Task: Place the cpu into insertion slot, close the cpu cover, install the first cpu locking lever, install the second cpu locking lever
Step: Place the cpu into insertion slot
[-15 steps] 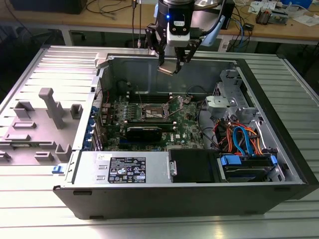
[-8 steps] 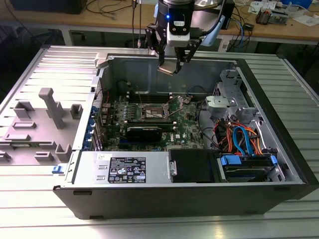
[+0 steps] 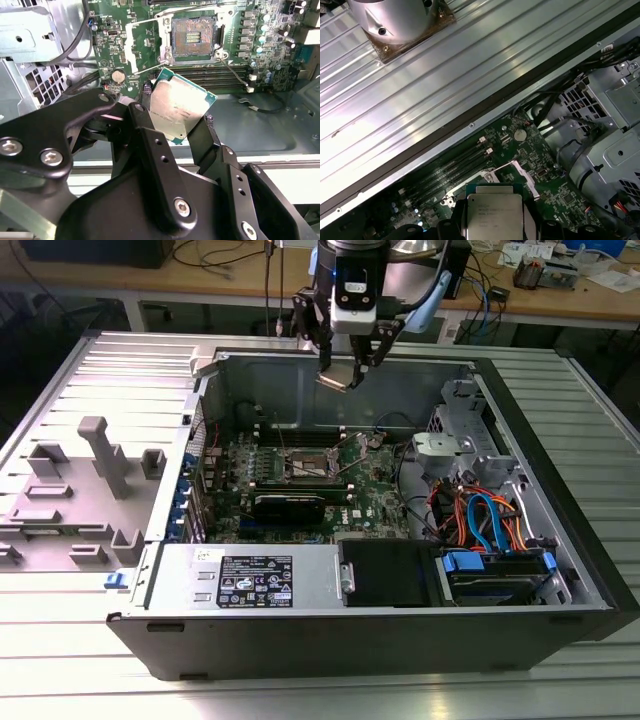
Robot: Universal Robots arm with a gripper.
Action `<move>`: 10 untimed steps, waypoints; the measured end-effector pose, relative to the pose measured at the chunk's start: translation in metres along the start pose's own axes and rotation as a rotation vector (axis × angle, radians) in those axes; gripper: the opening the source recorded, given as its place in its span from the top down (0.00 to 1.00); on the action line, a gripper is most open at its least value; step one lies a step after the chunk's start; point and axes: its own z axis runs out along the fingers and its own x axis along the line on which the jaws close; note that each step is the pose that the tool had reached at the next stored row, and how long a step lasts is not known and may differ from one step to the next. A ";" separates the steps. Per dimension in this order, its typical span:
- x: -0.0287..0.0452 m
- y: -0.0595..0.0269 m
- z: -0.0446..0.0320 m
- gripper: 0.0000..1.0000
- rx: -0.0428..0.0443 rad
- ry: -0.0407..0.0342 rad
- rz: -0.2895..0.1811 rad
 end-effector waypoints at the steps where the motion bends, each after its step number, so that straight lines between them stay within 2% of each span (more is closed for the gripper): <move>1: 0.0000 0.0000 0.0000 0.46 -0.0001 -0.0003 0.004; 10: 0.0000 0.0000 0.0001 0.46 -0.0004 -0.0016 0.020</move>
